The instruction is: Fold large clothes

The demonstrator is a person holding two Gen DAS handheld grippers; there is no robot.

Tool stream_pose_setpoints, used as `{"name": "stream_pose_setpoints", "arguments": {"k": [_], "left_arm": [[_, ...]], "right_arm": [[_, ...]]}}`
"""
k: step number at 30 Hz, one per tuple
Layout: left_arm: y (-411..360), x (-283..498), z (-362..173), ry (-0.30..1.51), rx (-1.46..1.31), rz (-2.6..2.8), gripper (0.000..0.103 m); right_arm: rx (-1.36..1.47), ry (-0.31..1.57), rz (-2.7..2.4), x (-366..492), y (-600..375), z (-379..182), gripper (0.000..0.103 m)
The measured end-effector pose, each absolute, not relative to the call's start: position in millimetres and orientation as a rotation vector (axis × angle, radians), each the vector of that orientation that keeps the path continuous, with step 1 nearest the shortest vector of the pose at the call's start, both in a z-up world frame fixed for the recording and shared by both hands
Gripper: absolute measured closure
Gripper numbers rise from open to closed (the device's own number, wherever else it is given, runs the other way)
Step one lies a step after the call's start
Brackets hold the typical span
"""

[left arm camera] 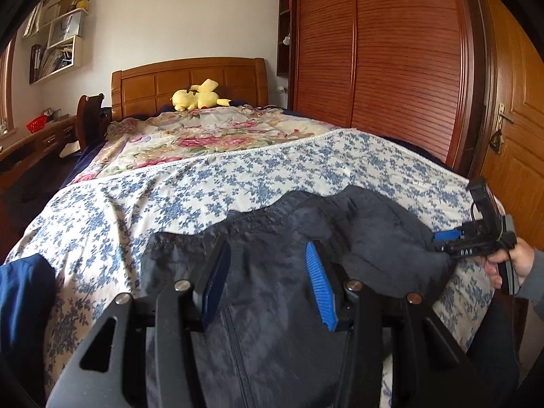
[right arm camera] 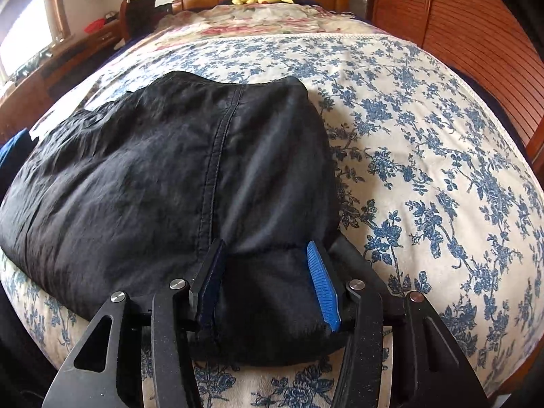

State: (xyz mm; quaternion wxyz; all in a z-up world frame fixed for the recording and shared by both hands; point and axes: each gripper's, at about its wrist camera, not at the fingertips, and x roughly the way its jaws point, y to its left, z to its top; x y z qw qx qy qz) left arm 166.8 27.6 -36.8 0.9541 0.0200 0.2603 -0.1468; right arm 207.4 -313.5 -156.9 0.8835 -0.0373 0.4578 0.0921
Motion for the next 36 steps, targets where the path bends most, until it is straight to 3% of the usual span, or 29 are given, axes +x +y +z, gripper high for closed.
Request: {"name": "stream_pose_setpoints", "arguments": {"k": [15, 26, 36], "left_arm": [[84, 124, -99, 0.744, 0.0, -0.127, 0.058], [104, 111, -118, 0.791, -0.048, -0.011, 0.058], [98, 104, -129, 0.863, 0.015, 0.026, 0.058]], "right_arm": [[-0.114, 0.873, 0.182, 214, -304, -148, 0.046], [-0.187, 0.774, 0.343, 216, -239, -144, 0.046], [-0.115, 0.781, 0.409, 215, -243, -145, 0.046]]}}
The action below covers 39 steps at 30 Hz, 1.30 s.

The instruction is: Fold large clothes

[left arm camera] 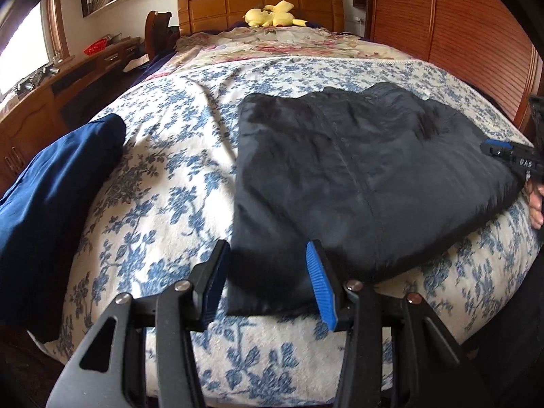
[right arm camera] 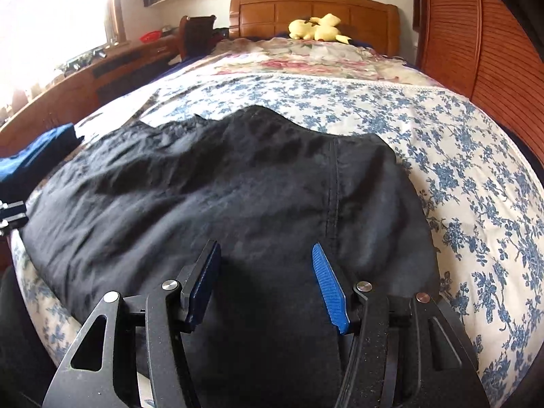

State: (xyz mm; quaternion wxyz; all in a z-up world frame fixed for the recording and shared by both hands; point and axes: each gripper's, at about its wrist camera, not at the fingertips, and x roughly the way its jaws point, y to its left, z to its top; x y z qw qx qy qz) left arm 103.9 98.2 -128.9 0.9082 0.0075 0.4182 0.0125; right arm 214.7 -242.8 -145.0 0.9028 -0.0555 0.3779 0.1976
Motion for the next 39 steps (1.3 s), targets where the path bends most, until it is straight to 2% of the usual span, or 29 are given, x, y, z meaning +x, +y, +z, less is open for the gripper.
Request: {"name": "stream_pose_setpoints", "arguments": {"k": [10, 19, 24, 26, 32, 39], "left_arm": [[132, 88, -149, 0.905, -0.149, 0.021, 0.057], [119, 90, -149, 0.906, -0.099, 0.035, 0.058], [111, 89, -146, 0.924, -0.096, -0.003, 0.092], [101, 90, -134, 0.913, -0.066, -0.008, 0.098], [58, 102, -63, 0.786, 0.027, -0.055, 0.1], [-24, 152, 17, 0.647, 0.125, -0.207, 0.101]], "right_arm": [[-0.138, 0.749, 0.517, 198, -212, -134, 0.046], [-0.175, 0.774, 0.517, 199, -198, -145, 0.045], [-0.171, 0.773, 0.519, 198, -201, -144, 0.045], [-0.17, 0.77, 0.519, 198, -202, -144, 0.046], [-0.144, 0.749, 0.508, 199, -216, -135, 0.046], [-0.094, 0.731, 0.45, 199, -254, -127, 0.046]]}}
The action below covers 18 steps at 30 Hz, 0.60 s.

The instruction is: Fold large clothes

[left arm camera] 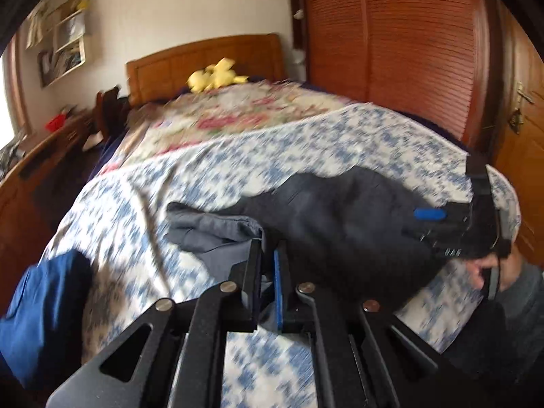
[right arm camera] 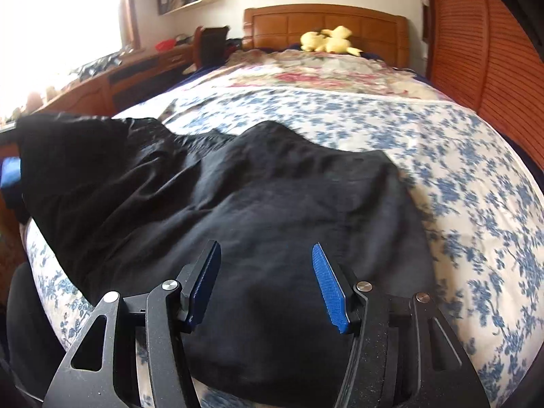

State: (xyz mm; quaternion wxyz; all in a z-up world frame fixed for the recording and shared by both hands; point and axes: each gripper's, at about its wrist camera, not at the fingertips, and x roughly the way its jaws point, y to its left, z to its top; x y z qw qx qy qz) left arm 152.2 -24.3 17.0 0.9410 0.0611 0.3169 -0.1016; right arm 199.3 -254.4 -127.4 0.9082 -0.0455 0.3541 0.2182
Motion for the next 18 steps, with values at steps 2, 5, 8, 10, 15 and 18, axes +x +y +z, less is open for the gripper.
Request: {"name": "stream_pose_setpoints", "arguments": {"k": [2, 5, 8, 10, 15, 18], "left_arm": [[-58, 174, 31, 0.636, 0.147, -0.275, 0.102], [-112, 198, 39, 0.637, 0.205, -0.369, 0.102], [-160, 217, 39, 0.652, 0.216, -0.469, 0.102], [-184, 222, 34, 0.663, 0.221, -0.513, 0.102], [-205, 230, 5, 0.73, 0.191, -0.54, 0.101], [-199, 224, 2, 0.72, 0.193, -0.496, 0.1]], "right_arm": [[-0.062, 0.724, 0.428, 198, -273, -123, 0.046], [-0.013, 0.719, 0.424, 194, -294, -118, 0.046], [0.019, 0.717, 0.382, 191, -317, -114, 0.046], [0.044, 0.717, 0.367, 191, -327, -112, 0.046], [0.062, 0.715, 0.34, 188, -343, -110, 0.046], [0.068, 0.726, 0.337, 189, -344, -112, 0.046]]}}
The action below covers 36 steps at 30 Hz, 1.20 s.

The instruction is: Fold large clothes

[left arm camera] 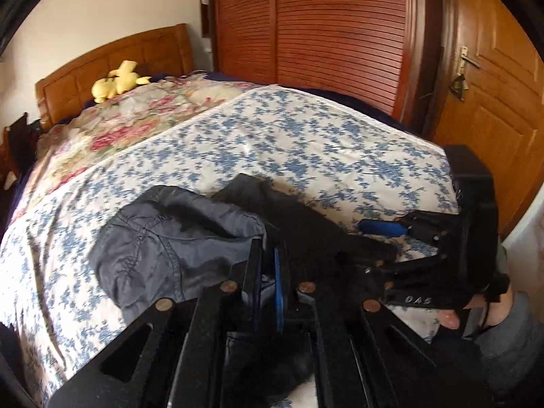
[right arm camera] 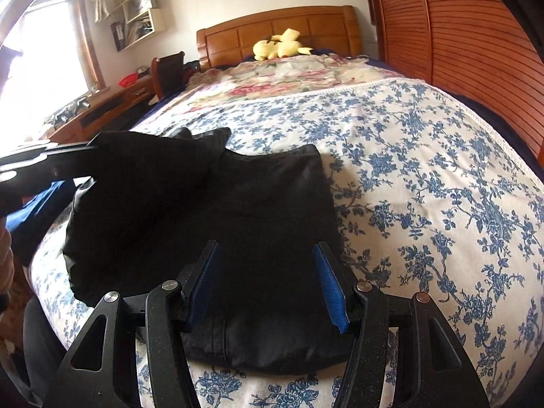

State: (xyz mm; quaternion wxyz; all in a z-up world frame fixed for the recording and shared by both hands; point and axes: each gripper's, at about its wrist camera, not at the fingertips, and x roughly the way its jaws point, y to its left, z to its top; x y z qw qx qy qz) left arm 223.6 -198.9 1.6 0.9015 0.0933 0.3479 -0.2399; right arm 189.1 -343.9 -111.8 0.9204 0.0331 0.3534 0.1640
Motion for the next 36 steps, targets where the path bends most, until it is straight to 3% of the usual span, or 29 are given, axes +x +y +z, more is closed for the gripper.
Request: {"name": "stream_pose_setpoints", "arguments": {"k": [8, 17, 32, 36], "left_arm": [[-150, 195, 22, 0.654, 0.164, -0.444, 0.094], [-83, 169, 16, 0.61, 0.099, -0.352, 0.074], [-38, 170, -35, 0.659, 0.046, -0.273, 0.072], [-33, 167, -42, 0.657, 0.045, -0.277, 0.072]], "right_arm": [[0.057, 0.72, 0.344, 198, -330, -113, 0.046], [0.063, 0.683, 0.337, 200, -321, -105, 0.046], [0.106, 0.54, 0.372, 188, -308, -70, 0.045], [0.101, 0.516, 0.395, 186, -297, -56, 0.038]]}}
